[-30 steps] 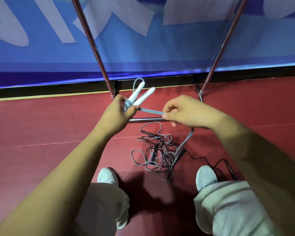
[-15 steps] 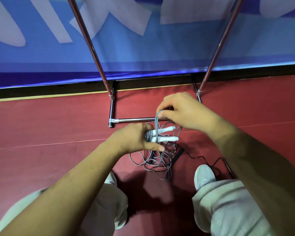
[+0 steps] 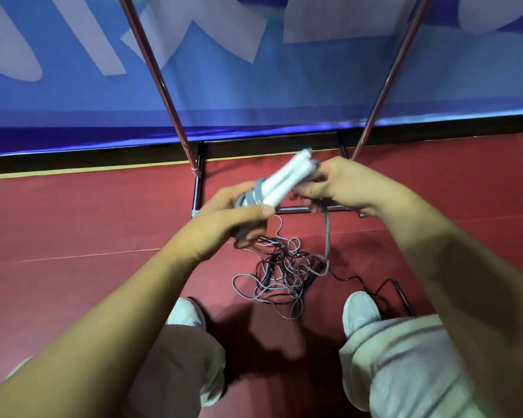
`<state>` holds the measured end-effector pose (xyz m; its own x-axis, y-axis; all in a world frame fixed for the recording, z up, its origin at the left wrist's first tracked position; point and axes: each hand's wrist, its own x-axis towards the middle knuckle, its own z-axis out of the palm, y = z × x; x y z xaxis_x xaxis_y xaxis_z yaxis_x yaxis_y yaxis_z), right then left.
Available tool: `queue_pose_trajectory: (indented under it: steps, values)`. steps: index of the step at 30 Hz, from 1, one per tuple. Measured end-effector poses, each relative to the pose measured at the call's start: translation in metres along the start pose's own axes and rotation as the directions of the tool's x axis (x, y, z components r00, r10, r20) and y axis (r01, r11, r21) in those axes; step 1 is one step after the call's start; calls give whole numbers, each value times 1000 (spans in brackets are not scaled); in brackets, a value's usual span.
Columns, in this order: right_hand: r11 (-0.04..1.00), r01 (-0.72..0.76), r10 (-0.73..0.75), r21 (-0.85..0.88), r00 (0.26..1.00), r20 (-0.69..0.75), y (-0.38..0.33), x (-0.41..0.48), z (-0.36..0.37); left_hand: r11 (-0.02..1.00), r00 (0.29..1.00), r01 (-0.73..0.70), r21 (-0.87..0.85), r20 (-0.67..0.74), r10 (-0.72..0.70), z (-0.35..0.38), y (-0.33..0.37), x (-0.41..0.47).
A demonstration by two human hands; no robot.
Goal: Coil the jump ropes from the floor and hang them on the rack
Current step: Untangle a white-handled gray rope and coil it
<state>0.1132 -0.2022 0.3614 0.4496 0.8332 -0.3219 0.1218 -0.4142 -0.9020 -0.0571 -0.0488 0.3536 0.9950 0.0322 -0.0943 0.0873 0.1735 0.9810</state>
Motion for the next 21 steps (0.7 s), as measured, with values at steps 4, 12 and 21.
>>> queue_pose_trajectory:
  steps: [4, 12, 21]
  values:
    - [997, -58, 62, -54, 996, 69, 7, 2, 6, 978, 955, -17, -207, -293, -46, -11, 8, 10]
    - [964, -50, 48, -260, 999, -14, -1, -1, 8, 989, 848, 59, -137, -515, -122, -20, 8, 12]
    - [963, -98, 74, -252, 992, -103, 2, 2, 10, 987, 827, 47, -157, -548, -126, -40, 9, 12]
